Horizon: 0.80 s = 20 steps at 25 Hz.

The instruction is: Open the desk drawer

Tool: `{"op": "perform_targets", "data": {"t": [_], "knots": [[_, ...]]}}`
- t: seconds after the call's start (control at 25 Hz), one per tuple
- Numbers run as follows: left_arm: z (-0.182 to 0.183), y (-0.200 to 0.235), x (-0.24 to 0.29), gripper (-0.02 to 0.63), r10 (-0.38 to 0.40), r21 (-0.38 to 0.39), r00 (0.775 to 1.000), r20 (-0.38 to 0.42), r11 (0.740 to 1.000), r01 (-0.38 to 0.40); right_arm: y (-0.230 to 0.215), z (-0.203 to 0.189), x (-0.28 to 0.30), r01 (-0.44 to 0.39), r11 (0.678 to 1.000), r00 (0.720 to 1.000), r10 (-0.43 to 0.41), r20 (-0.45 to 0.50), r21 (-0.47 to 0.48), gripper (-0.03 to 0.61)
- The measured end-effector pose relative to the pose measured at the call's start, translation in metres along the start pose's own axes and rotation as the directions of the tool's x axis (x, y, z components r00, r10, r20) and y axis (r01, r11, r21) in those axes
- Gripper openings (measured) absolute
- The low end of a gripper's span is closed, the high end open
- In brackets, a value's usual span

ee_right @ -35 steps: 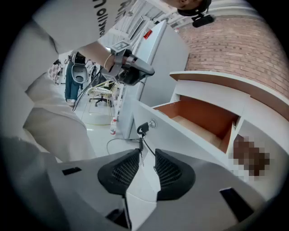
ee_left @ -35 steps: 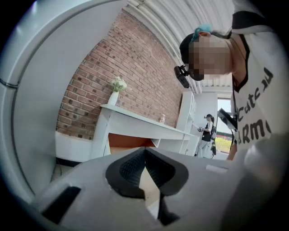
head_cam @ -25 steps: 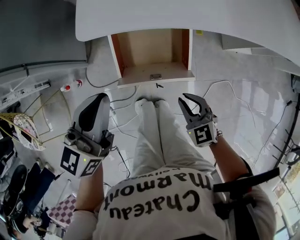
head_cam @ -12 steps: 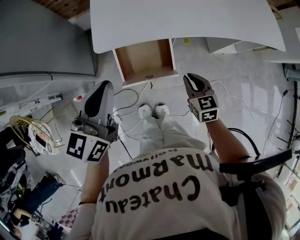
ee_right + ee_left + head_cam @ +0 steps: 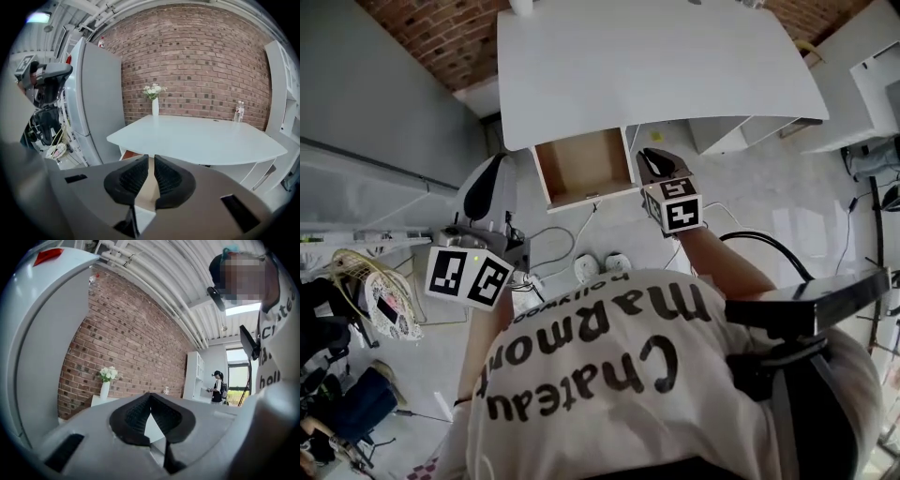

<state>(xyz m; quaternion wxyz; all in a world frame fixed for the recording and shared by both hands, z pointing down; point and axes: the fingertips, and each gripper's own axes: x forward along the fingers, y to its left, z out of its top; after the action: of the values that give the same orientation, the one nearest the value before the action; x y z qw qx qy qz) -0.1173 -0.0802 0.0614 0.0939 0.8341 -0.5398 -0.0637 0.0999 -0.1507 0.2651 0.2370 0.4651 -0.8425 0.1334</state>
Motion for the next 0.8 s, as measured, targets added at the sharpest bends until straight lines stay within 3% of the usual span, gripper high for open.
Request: {"op": "perform_targets", "data": {"t": [0.36,0.6,0.8], "knots": [[0.056,0.020,0.008,0.015,0.060,-0.053,0.991,0.119,0.997,-0.055,0.027,0.120,-0.014,-0.106,0.994,0.977,0.097,0.189,0.035,0.043],[0.087,0.018,0.012,0.015,0.023,-0.047,0.986,0.167,0.999,-0.016,0.041,0.195,-0.048,-0.203,0.974,0.933,0.160,0.323,0.102,0.043],[0.092,0.005,0.014,0.015,-0.002,-0.026,0.992,0.129,1.000,0.005,0.048,0.227,-0.086,-0.273,0.949,0.892,0.190,0.410,0.155,0.041]]}}
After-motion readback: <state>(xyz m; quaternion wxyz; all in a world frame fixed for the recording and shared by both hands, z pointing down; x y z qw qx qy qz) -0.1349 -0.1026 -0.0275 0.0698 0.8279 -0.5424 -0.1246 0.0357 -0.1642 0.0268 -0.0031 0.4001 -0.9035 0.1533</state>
